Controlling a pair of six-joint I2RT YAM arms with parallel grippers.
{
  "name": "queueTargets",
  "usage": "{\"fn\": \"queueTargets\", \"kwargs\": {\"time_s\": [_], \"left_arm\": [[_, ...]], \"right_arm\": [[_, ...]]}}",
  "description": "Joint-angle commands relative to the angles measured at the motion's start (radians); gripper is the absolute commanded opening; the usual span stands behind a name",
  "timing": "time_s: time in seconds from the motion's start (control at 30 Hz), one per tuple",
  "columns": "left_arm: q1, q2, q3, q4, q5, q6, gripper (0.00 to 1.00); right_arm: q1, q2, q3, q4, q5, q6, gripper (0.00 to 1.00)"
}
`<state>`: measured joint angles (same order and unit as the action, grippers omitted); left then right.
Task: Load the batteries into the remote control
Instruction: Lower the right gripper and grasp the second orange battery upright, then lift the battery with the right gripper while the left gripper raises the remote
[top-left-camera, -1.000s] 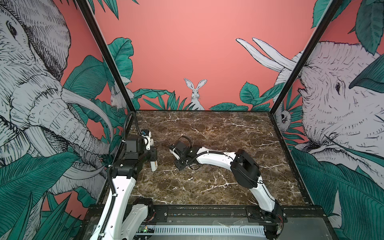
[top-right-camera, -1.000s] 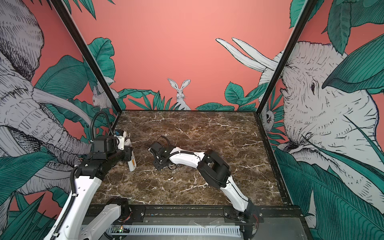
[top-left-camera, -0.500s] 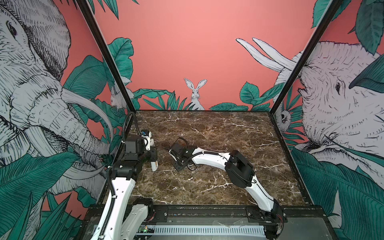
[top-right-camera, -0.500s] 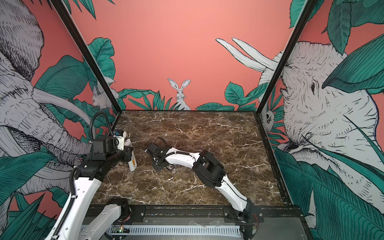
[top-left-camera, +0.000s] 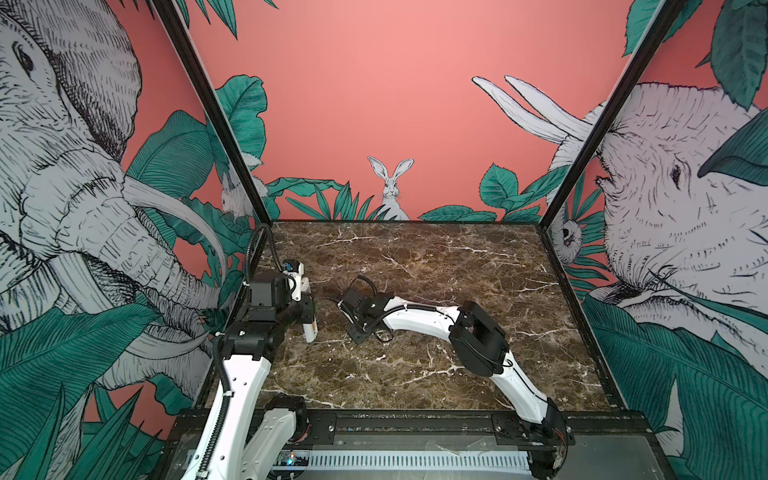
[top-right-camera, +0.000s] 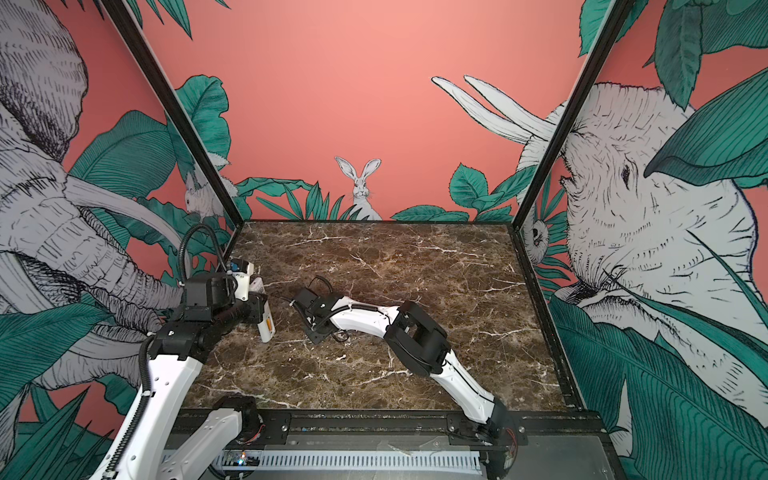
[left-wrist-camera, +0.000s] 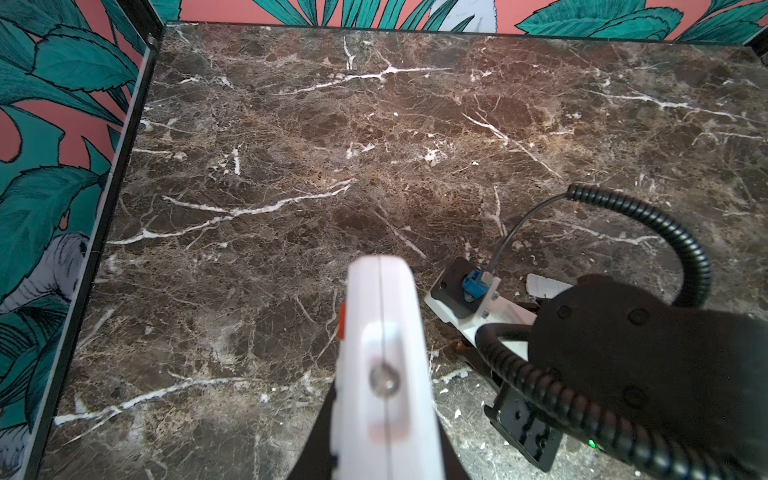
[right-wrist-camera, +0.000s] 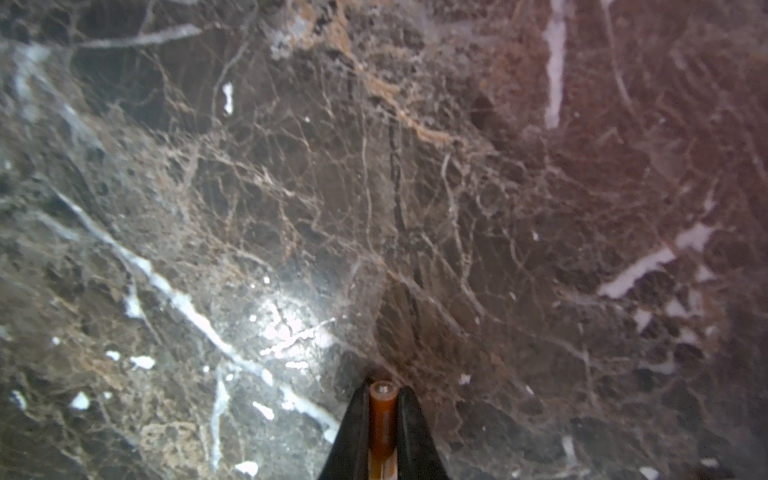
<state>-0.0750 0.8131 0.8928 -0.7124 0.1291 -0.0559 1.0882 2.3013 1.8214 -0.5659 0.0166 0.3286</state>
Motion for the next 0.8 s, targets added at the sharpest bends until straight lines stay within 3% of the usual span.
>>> {"fn": "queueTargets", "kwargs": {"time_s": [0.0,0.27,0.37,0.57,0.77], "left_arm": [[0.003,-0.004,-0.013,0.033,0.082,0.005,0.0],[0.002,0.082,-0.039,0.204,0.514,-0.072,0.0],[-0.011,0.135,-0.05,0.289,0.625,-0.14,0.0],[-0.144,0.21,-0.032,0.367,0.58,-0.175,0.0],[-0.201,0.268,-0.036,0.466,0.58,-0.237,0.0]], "right_arm": [[-0.019,-0.099,-0.098,0.039,0.025,-0.007,0.12],[-0.151,-0.409,-0.5,0.231,0.02,-0.008,0.12],[-0.225,-0.477,-0.622,0.227,0.019,-0.017,0.12],[-0.353,-0.531,-0.735,0.173,0.032,-0.05,0.13],[-0.392,-0.507,-0.714,0.055,0.099,-0.115,0.13]]}}
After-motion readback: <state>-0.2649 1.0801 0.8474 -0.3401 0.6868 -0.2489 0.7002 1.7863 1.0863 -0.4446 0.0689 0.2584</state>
